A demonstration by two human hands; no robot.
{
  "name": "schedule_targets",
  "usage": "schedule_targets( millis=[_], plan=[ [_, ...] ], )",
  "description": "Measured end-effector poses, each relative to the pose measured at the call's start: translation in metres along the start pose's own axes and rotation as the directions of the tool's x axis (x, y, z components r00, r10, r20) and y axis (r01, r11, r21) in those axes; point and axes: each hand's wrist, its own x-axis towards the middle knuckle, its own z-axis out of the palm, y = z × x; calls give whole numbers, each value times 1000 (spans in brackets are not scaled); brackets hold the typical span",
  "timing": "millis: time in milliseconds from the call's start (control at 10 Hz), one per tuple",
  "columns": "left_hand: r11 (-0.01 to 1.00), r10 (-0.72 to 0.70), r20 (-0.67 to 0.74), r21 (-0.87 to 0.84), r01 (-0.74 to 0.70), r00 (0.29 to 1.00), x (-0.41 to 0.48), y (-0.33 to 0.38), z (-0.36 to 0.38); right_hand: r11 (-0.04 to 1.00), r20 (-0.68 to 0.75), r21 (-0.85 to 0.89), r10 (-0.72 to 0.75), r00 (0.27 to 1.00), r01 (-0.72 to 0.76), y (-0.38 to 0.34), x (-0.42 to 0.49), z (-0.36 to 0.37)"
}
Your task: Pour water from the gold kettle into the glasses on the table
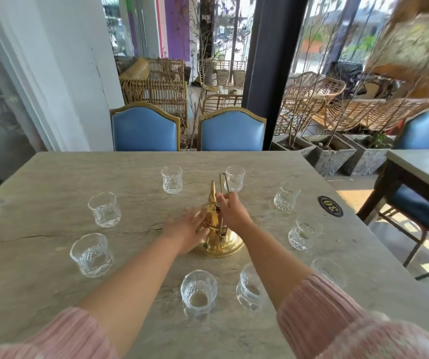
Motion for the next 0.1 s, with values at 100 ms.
schedule_targets(
  millis=[100],
  plan=[
    [996,-72,-23,-49,71,997,-18,-2,-13,990,-37,-134,32,999,-37,14,6,-15]
  ],
)
